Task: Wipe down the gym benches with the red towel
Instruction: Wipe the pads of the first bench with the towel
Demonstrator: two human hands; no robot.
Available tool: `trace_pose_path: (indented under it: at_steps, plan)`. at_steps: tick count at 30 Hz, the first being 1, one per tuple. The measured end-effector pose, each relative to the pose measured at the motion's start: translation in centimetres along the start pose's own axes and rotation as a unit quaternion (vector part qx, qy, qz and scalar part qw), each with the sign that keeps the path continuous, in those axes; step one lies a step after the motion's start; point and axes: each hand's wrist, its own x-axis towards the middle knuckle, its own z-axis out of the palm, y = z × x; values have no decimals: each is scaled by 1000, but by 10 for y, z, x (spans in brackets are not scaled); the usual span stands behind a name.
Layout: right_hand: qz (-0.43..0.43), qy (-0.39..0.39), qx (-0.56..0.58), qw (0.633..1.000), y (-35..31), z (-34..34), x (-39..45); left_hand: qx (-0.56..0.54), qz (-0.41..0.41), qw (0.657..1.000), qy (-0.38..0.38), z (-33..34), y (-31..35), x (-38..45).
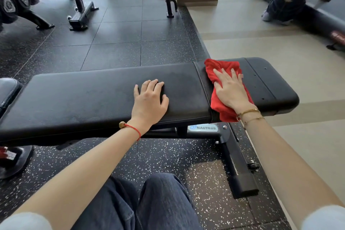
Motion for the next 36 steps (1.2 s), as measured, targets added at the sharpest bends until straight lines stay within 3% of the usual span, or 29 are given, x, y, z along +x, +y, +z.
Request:
trace_pose_path:
  at_steps: [18, 27, 36]
  plan:
    - [-5, 1, 9, 1000, -3, 0, 0, 2, 8, 1000, 5, 1, -1, 1]
    - [10, 1, 19, 1000, -7, -5, -5, -45, 40, 998, -27, 2, 54, 13]
    - [-9, 16, 30, 999, -2, -2, -5, -44, -27, 998, -26, 14, 82, 22]
